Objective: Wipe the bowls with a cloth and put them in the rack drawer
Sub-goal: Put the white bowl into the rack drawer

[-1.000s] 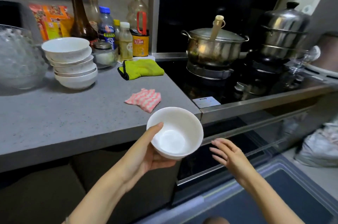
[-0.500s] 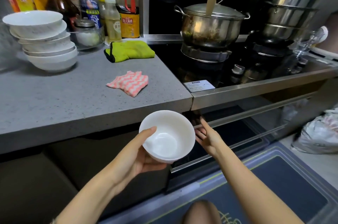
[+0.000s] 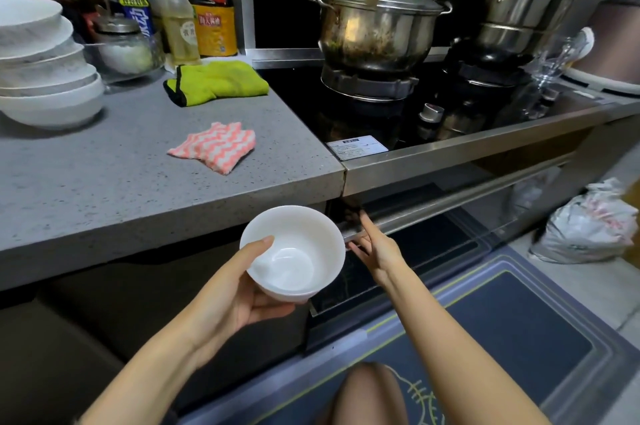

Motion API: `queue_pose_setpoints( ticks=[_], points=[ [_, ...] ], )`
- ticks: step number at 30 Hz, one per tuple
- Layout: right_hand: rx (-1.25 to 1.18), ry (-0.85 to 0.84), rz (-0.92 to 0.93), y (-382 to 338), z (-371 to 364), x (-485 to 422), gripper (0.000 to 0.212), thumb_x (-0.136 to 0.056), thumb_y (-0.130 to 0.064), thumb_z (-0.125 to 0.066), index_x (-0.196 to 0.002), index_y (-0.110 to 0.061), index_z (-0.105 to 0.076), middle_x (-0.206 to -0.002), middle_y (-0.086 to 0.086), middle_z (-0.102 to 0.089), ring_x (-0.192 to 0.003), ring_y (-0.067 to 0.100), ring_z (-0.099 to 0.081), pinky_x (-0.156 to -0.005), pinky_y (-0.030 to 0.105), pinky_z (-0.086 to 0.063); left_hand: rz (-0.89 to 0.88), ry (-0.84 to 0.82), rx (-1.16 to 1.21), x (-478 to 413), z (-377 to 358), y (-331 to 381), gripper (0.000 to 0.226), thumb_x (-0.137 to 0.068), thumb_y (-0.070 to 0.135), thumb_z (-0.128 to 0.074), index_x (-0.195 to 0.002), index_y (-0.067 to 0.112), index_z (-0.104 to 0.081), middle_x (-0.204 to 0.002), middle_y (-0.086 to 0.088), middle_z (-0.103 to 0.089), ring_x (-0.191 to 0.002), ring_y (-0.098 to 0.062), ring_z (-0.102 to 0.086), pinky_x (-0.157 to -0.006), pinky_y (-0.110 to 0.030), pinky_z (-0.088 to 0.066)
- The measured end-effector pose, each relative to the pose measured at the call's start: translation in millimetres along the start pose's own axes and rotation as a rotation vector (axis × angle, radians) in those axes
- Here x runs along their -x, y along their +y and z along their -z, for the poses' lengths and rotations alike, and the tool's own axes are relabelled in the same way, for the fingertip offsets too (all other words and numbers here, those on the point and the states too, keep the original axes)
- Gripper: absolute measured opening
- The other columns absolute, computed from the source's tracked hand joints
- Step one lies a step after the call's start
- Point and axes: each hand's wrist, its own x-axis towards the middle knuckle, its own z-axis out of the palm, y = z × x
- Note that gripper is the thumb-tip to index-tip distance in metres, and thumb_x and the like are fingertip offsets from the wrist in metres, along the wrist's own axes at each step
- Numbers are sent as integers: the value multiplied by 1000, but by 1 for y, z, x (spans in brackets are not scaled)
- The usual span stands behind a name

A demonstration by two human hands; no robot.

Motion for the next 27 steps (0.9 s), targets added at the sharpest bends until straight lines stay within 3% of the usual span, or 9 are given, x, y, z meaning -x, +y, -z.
queue_pose_setpoints(
  ticks=[5,8,11,14,17,19,20,23,27],
  points=[
    [106,-74,-6,2,30,27,50,-83,-40,-70,-113,-2,-60,-109,12,-68,-105,18,-65,-82,26,-56,10,-29,13,-7,-6,-6,53,-72,41,-58,-122,22,-53,-109,-17,-71,-93,-43,-69,-66,-37,-61],
    [440,-1,88,-5,50,51,49,-84,-48,-66,-106,-5,-57,-86,2,-58,-73,10,-60,-71,24,-54,19,-39,5,-12,-12,-11,52,-72,40,-59,-121,21,-53,-108,-18,-71,-92,-42,-69,-63,-37,-60],
    [831,232,465,-16,60,59,51,-82,-56,-64,-113,-18,-47,-90,-8,-47,-81,9,-52,-69,24,-41,39,-46,17,-16,-18,-19,51,-72,39,-58,-120,20,-54,-108,-18,-71,-90,-41,-70,-59,-35,-59],
    [1239,231,800,-34,61,42,40,-89,-56,-54,-108,-21,-59,-105,-6,-53,-95,13,-53,-87,31,-41,55,-42,-3,-22,-23,-26,52,-73,40,-58,-120,19,-54,-104,-16,-72,-90,-40,-70,-64,-36,-60],
    [1685,1,643,-45,66,19,43,-100,-48,-33,-83,-23,-64,-76,-3,-55,-83,17,-56,-102,39,-34,70,-39,-22,-27,-28,-31,50,-73,42,-57,-118,19,-54,-101,-16,-73,-88,-38,-71,-66,-36,-59],
    [1985,-83,510,-45,69,16,39,-104,-36,-27,-107,-24,-64,-60,-2,-43,-70,24,-51,-85,38,-40,80,-41,-18,-30,-31,-34,45,-78,41,-57,-117,19,-54,-100,-16,-73,-87,-38,-71,-68,-36,-59],
    [2039,-61,491,-44,71,17,41,-103,-38,-27,-105,-24,-65,-58,0,-41,-70,27,-52,-72,36,-38,81,-41,-16,-31,-32,-35,41,-82,40,-55,-117,19,-54,-100,-15,-74,-86,-37,-71,-70,-38,-59],
    [1899,80,514,-38,84,27,67,-99,-56,-26,-53,-13,-48,-49,2,-43,-66,29,-57,-61,33,-35,89,-35,-19,-36,-37,-38,31,-91,36,-52,-116,19,-54,-98,-13,-74,-86,-35,-72,-76,-41,-57],
    [1899,68,557,-33,105,47,71,-97,-61,-23,-46,-12,-35,-44,2,-37,-52,23,-47,-59,32,-36,100,-41,-41,-39,-46,-40,28,-92,35,-51,-114,19,-55,-103,-16,-73,-85,-34,-72,-75,-40,-56]
  ],
)
